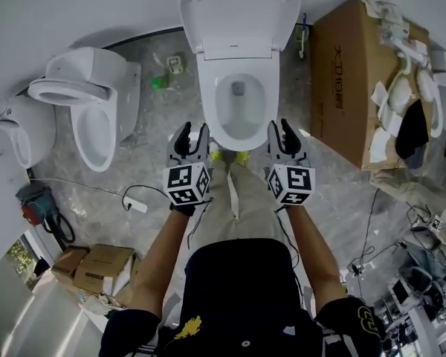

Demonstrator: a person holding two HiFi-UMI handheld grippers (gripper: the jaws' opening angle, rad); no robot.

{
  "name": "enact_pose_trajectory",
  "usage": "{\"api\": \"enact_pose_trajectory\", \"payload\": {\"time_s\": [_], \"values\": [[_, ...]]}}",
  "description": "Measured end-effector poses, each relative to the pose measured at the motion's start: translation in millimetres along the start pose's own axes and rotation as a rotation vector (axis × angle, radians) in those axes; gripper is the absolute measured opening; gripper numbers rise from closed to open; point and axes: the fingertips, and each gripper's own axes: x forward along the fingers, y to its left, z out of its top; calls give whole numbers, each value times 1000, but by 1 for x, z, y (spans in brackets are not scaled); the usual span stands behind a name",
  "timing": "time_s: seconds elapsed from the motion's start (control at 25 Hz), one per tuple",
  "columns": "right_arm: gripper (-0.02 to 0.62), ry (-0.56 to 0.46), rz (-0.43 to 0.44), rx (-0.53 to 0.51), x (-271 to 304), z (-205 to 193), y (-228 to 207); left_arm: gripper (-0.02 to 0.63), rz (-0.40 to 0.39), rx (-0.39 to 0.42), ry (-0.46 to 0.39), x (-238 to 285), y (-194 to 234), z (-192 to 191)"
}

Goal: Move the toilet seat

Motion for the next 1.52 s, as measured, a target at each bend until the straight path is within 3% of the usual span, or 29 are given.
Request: {"api": "enact_pose_trajectory", "payload": {"time_s": [0.08,0.16,0.36,0.6,0.76,1.0,1.2,1.32,1.52], "values": [[218,59,-14,54,20,-34,-7,226,-12,-66,60,21,2,-37],[299,126,-29,103,37,-72,-12,308,-9,-76,113,39,5,-74],[348,234,-102,114,71,-154,-34,353,38,-59,235,77,18,-156],[359,364,-199,118,104,-245,-69,361,75,-72,340,116,38,-233],[359,456,-265,136,121,-308,-90,362,121,-121,401,140,49,-280],[359,593,-348,147,141,-385,-115,362,157,-107,497,175,59,-343],[362,685,-350,180,151,-424,-120,362,153,-76,575,198,60,-394],[362,706,-365,176,156,-434,-124,362,171,-76,586,207,65,-403],[364,729,-373,345,152,-448,-124,379,169,-85,571,214,71,-407]]}}
